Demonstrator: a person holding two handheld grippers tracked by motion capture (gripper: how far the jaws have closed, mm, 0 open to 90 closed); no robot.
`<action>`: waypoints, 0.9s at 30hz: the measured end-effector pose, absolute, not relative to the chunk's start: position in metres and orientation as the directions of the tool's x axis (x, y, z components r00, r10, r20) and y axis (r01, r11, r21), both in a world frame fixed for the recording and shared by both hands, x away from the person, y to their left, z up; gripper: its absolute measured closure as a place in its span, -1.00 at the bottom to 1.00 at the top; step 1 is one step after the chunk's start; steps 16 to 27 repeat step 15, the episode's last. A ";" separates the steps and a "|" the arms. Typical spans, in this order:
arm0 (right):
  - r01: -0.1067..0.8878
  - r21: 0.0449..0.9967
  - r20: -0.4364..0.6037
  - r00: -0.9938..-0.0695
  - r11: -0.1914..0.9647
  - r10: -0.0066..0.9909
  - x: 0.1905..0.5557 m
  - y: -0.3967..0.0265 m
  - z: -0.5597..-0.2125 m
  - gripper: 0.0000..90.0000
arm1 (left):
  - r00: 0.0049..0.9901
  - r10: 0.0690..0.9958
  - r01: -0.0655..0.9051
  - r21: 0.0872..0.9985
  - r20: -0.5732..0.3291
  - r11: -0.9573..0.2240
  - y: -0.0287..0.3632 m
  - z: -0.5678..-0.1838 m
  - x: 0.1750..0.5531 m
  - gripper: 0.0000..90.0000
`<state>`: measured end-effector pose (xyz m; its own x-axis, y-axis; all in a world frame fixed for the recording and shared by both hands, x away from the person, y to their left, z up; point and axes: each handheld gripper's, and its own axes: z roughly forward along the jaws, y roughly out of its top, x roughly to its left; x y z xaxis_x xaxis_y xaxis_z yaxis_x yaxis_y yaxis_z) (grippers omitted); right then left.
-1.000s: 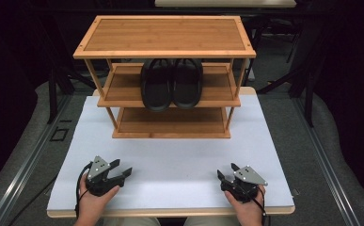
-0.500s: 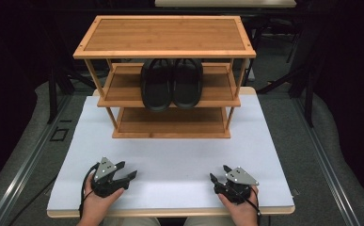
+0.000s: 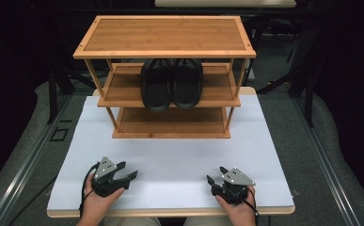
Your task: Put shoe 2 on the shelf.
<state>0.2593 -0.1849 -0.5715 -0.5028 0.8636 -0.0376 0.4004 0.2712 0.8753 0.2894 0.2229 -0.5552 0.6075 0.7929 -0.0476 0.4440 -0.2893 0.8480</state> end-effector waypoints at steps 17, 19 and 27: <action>0.409 0.877 -0.023 -0.490 0.253 0.872 0.255 -0.194 -0.571 -0.12 | 0.598 0.799 0.455 0.850 -0.071 -0.265 0.222 -0.553 0.297 -0.18; 0.409 0.877 -0.023 -0.490 0.253 0.872 0.255 -0.194 -0.571 -0.12 | 0.598 0.799 0.455 0.850 -0.071 -0.265 0.222 -0.553 0.297 -0.18; 0.409 0.877 -0.023 -0.490 0.253 0.872 0.255 -0.194 -0.571 -0.12 | 0.598 0.799 0.455 0.850 -0.071 -0.265 0.222 -0.553 0.297 -0.18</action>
